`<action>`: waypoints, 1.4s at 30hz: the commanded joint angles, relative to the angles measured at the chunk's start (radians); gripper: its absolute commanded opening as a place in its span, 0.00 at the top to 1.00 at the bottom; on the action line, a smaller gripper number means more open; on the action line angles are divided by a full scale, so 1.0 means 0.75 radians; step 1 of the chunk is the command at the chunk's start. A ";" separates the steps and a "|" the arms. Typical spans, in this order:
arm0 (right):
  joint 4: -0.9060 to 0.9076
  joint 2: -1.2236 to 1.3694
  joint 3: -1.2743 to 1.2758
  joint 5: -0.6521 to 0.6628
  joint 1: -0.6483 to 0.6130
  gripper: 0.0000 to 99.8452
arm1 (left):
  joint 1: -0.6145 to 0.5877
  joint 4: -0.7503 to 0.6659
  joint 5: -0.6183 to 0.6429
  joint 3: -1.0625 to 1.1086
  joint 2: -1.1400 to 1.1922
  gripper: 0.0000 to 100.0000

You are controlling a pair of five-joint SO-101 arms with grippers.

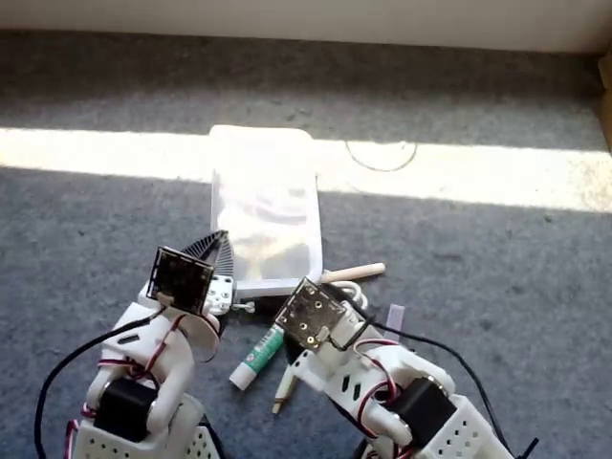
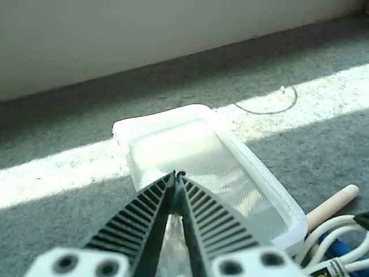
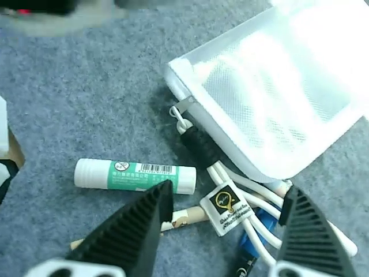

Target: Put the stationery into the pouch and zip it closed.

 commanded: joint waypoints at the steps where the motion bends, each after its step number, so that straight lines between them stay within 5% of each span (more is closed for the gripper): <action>1: -0.005 0.024 -0.077 -0.014 0.118 0.71 | -0.099 0.196 -0.059 -0.206 -0.003 0.97; 13: -0.187 0.017 0.075 -0.016 0.373 0.71 | -0.171 0.507 -0.338 -0.114 -0.001 0.80; 28: -0.187 0.017 0.081 -0.070 0.384 0.71 | -0.306 0.513 -0.509 0.150 -0.001 0.79; 42: -0.185 0.026 0.081 -0.078 0.377 0.71 | -0.326 0.468 -0.493 0.148 0.142 0.79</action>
